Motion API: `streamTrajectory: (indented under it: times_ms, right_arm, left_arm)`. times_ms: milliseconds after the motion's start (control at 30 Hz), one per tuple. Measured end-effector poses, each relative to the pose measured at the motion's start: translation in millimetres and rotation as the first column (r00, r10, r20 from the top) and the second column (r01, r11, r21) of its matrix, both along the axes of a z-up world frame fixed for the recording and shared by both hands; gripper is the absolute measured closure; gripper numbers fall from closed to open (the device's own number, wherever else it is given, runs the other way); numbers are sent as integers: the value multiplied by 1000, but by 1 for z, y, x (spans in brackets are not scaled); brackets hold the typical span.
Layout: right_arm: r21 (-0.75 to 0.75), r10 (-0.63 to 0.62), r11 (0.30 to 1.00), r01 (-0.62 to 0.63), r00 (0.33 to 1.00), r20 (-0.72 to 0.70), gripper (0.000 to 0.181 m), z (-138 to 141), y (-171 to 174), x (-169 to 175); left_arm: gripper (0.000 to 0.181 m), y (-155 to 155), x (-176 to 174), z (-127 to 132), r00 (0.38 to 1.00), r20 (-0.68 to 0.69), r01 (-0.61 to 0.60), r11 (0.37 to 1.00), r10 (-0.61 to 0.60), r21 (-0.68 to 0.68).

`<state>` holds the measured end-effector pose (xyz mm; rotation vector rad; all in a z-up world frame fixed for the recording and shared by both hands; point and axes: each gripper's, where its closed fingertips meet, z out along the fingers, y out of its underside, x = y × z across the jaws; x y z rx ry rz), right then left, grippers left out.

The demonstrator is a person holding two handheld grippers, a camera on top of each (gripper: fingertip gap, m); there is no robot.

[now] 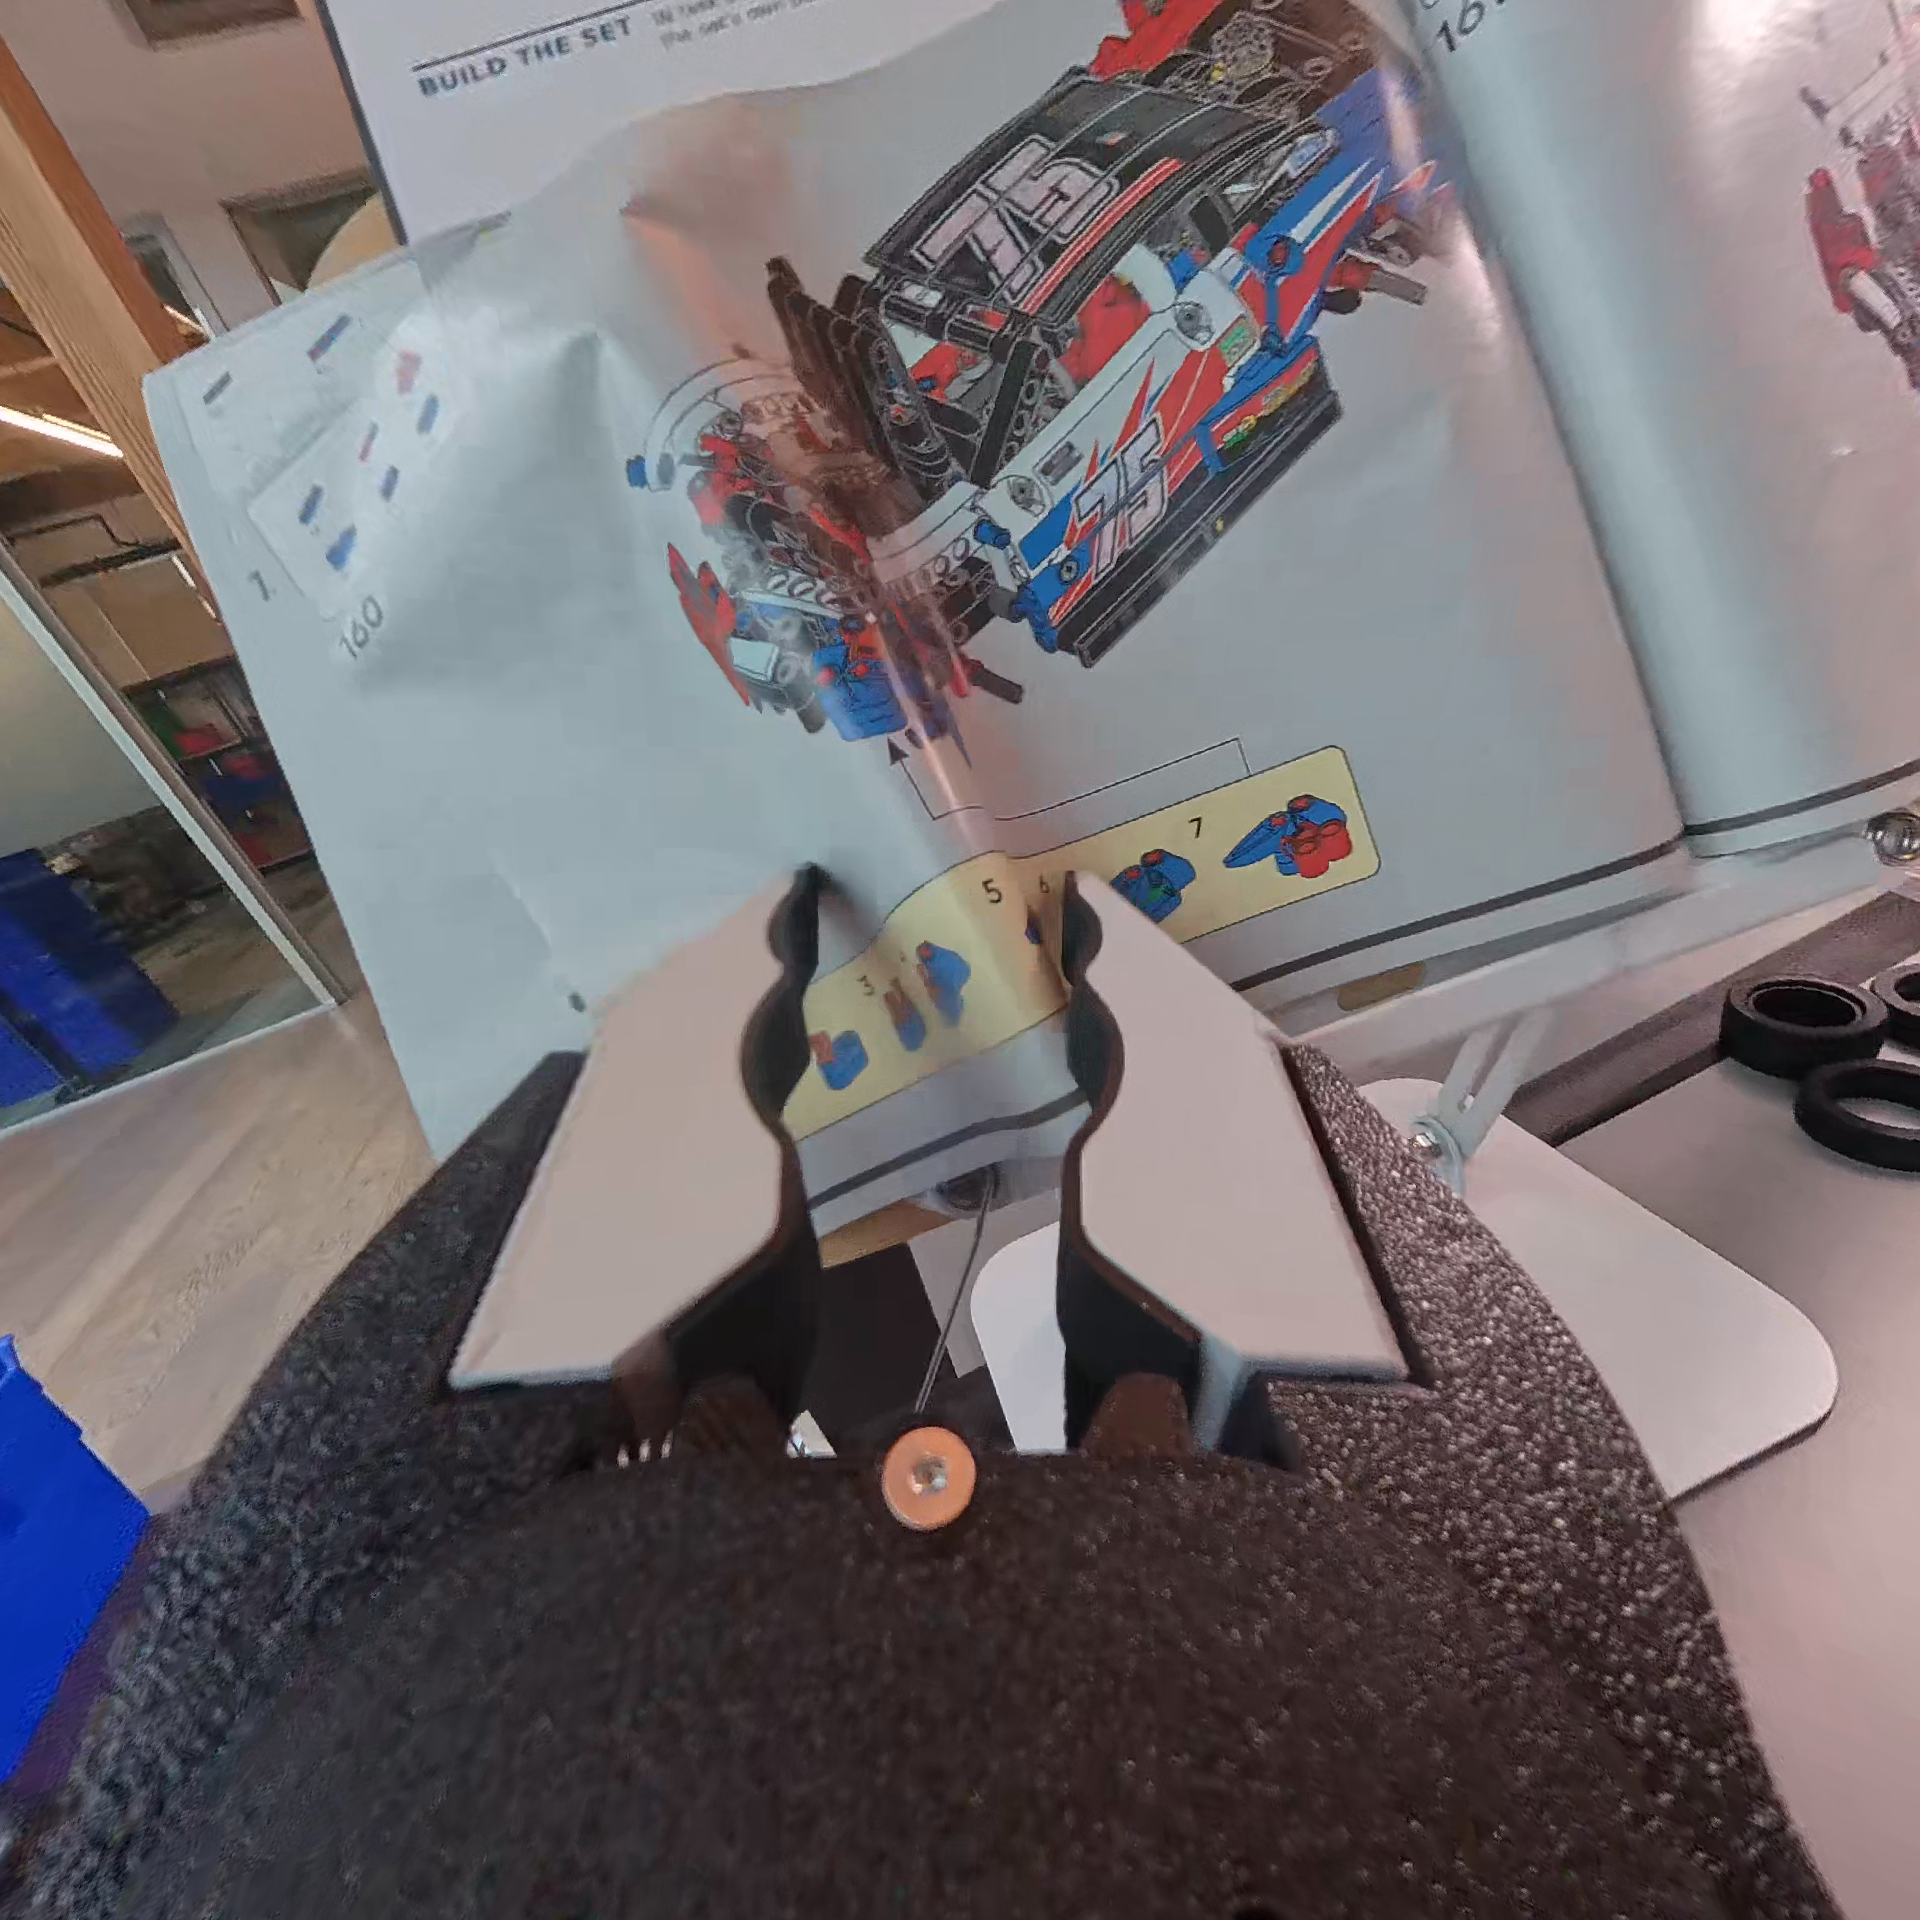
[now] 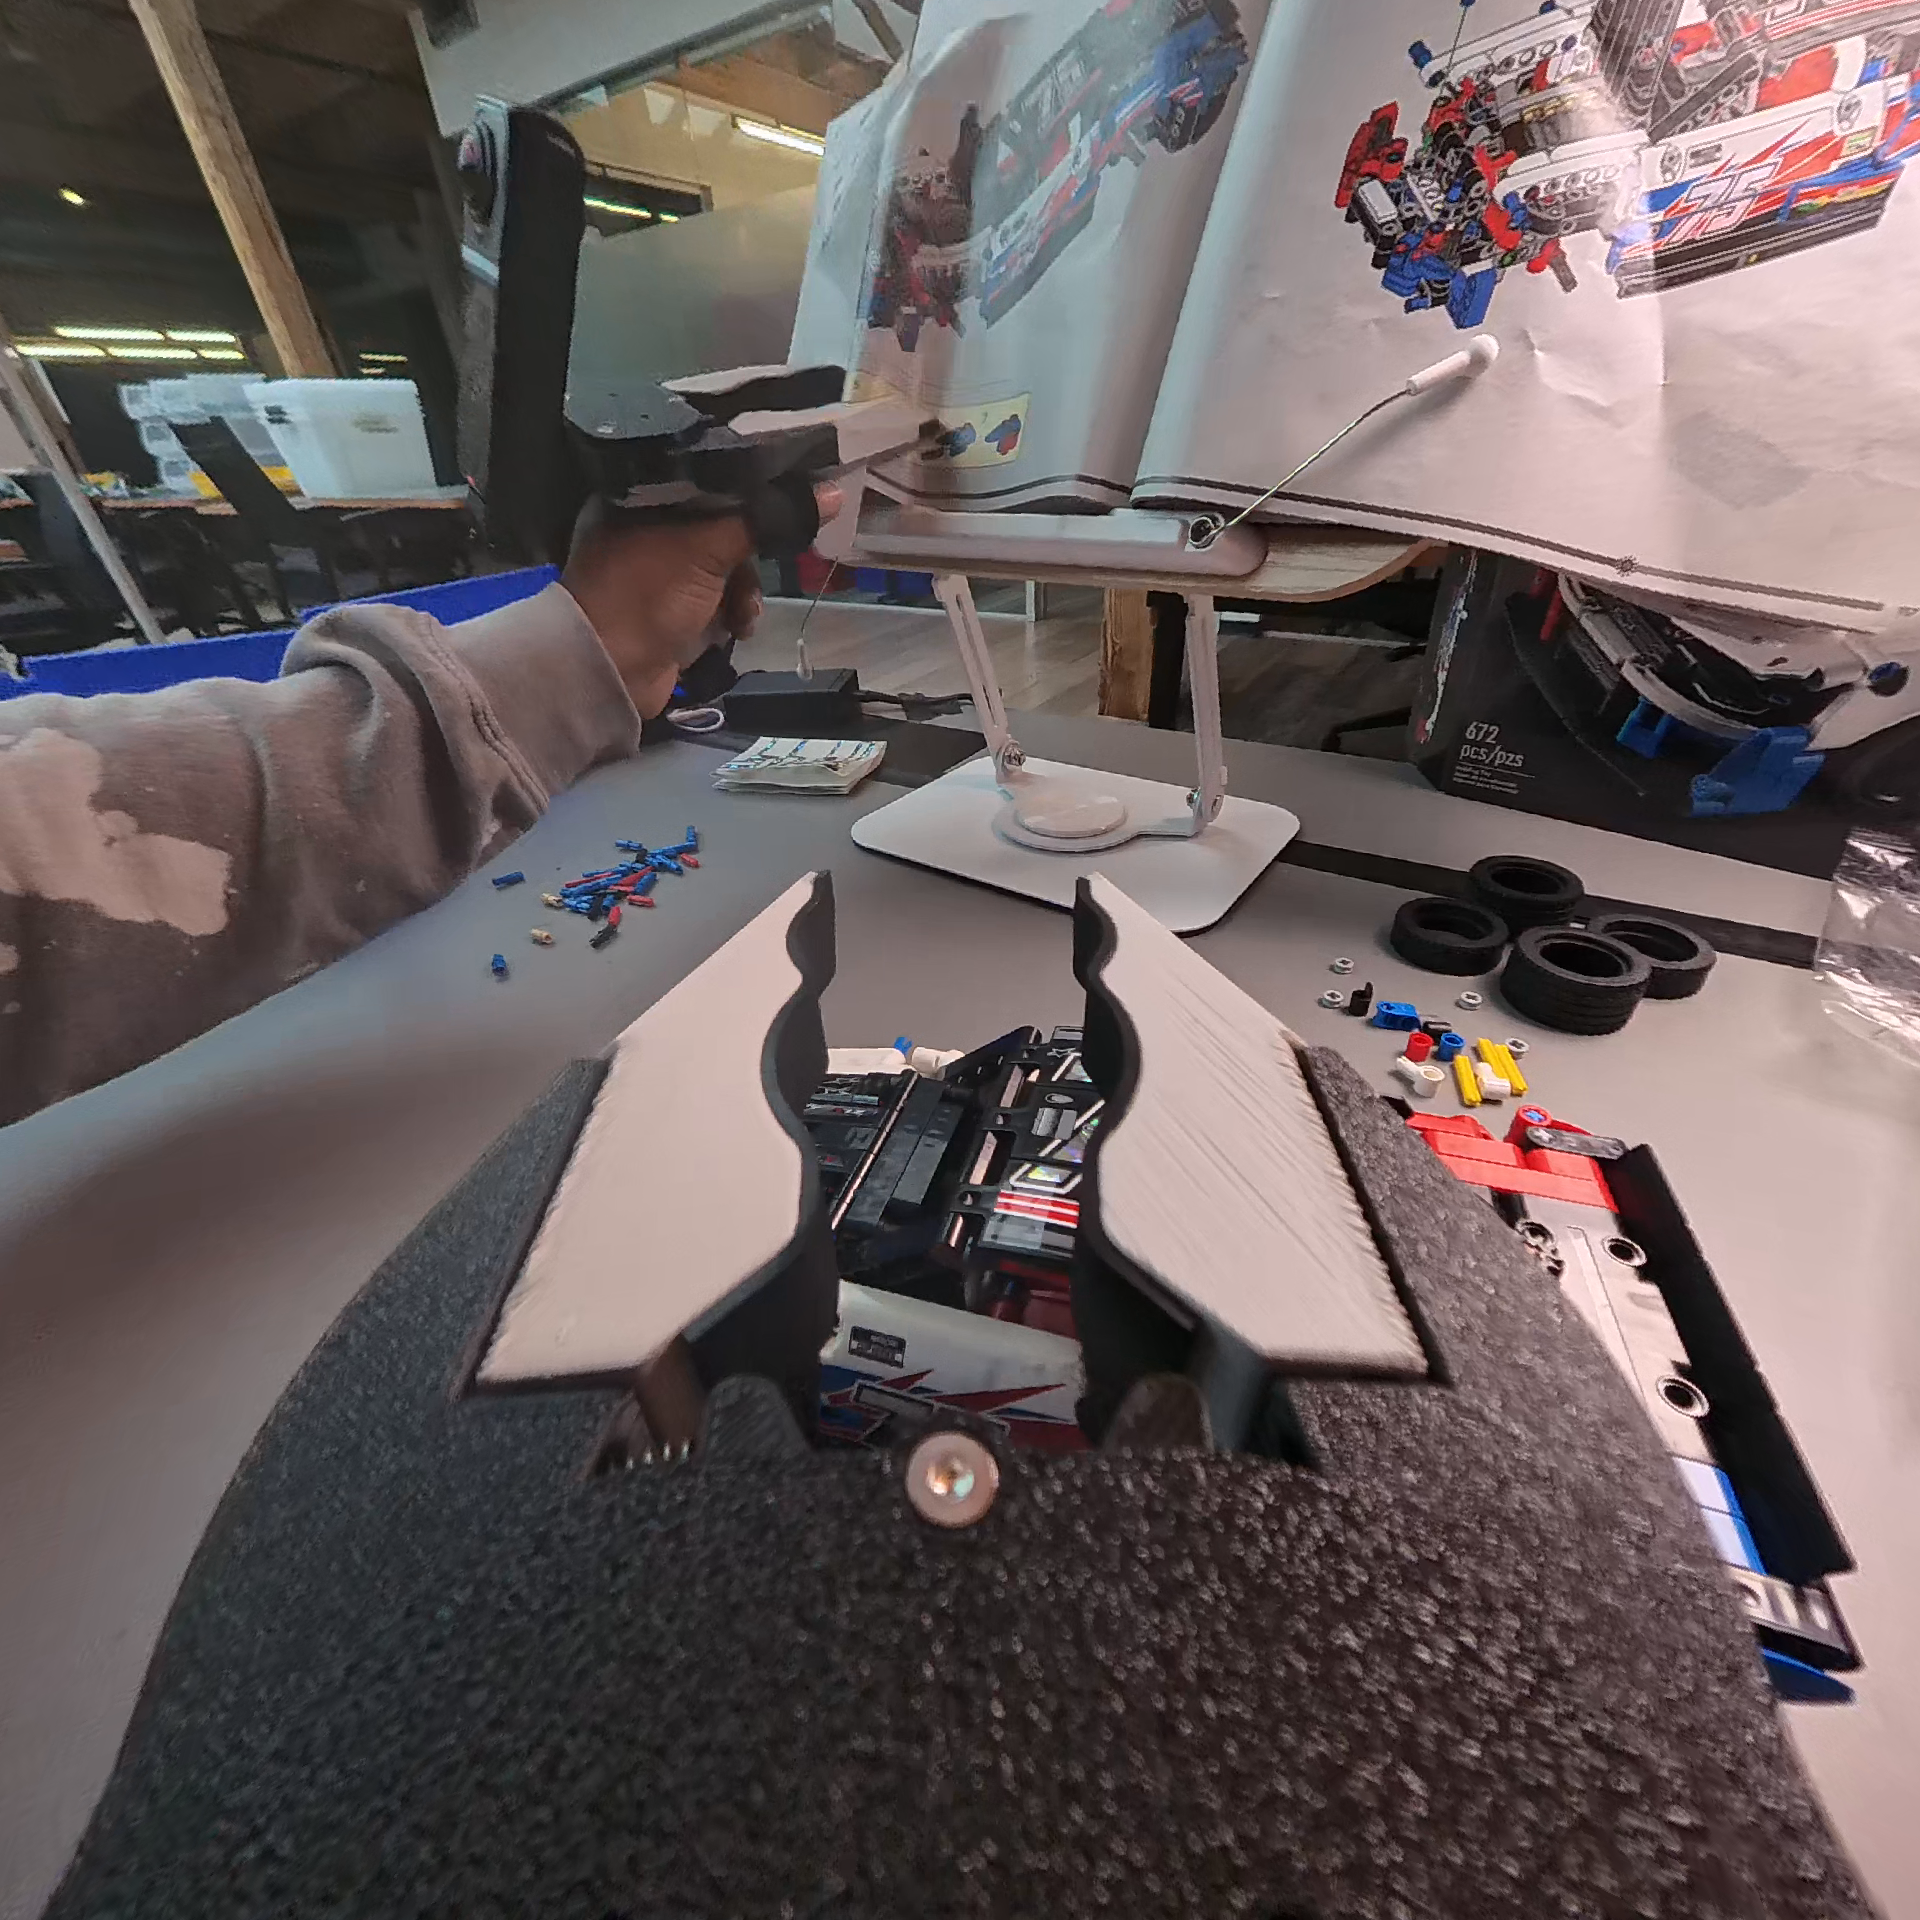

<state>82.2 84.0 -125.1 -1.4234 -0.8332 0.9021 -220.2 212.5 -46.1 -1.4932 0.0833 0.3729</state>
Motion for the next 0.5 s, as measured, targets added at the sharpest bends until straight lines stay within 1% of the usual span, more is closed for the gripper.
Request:
streamTrajectory:
  times_ms: [33, 133, 233, 267, 333, 433, 500]
  right_arm:
    - [-5, -1, 1000, 1, 1000, -3, 136, 0, 1, 1]
    - [-13, -2, 1000, 2, 1000, -10, 137, 0, 2, 2]
    - [-13, -5, 1000, 5, 1000, -12, 137, 1, 4, 3]
    - [-14, -8, 1000, 8, 1000, -14, 137, 1, 4, 4]
    - [-13, -13, 1000, 13, 1000, -15, 137, 1, 5, 4]
    - [-2, -20, 1000, 19, 1000, -16, 136, 4, 5, 5]
    - [10, -23, 1000, 23, 1000, -18, 136, 7, 6, 5]
  left_arm:
    - [137, 0, 3, 0, 1000, -9, 3, 1000, -3, 1]
    - [156, -3, 12, 7, 999, 0, 37, 999, -37, 22]
    - [156, -9, 22, 20, 995, 47, 91, 995, -93, 52]
    - [159, -11, 26, 24, 992, 56, 108, 992, -112, 60]
    - [168, -16, 40, 31, 983, 65, 169, 983, -173, 70]
    - [171, -27, 69, 47, 954, 68, 283, 952, -292, 113]
    - [169, -33, 95, 56, 919, 68, 379, 917, -389, 126]
